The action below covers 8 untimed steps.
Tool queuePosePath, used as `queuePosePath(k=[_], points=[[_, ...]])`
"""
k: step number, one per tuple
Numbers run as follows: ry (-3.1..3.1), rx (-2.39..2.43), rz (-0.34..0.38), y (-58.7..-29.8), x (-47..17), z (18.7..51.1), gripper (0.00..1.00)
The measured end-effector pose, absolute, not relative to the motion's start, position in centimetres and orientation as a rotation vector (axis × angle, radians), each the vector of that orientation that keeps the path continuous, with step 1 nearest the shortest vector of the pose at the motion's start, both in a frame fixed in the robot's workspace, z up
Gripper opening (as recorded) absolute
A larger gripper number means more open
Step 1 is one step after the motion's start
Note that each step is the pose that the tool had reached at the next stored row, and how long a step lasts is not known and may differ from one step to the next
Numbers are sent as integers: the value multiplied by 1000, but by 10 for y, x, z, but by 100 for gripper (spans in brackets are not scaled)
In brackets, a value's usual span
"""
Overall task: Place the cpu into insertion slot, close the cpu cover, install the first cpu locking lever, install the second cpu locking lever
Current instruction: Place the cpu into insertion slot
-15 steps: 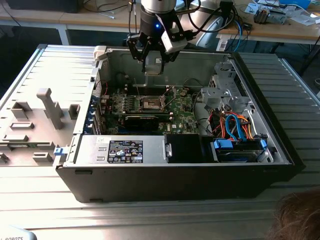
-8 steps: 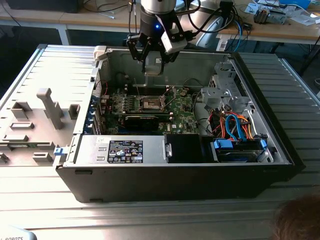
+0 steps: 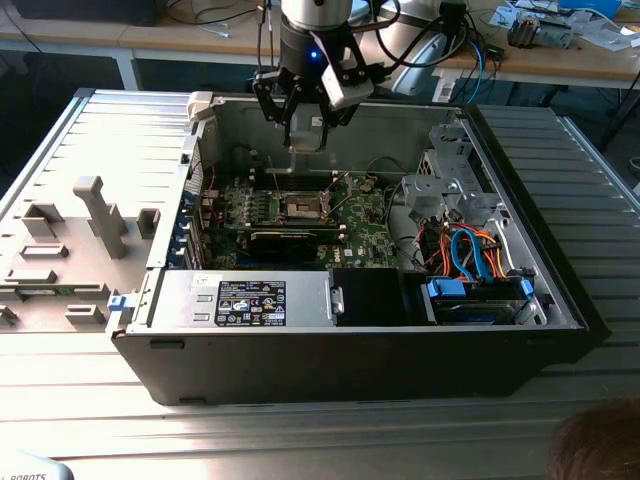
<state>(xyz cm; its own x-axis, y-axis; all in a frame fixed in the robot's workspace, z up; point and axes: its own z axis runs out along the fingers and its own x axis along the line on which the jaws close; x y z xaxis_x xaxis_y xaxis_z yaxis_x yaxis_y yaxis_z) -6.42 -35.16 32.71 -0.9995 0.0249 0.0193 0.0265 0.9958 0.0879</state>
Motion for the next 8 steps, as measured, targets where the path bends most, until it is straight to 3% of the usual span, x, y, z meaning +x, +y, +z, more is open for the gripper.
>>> queuePosePath(k=[8], points=[[-3120,-40,-138,-352,-64,325,54]])
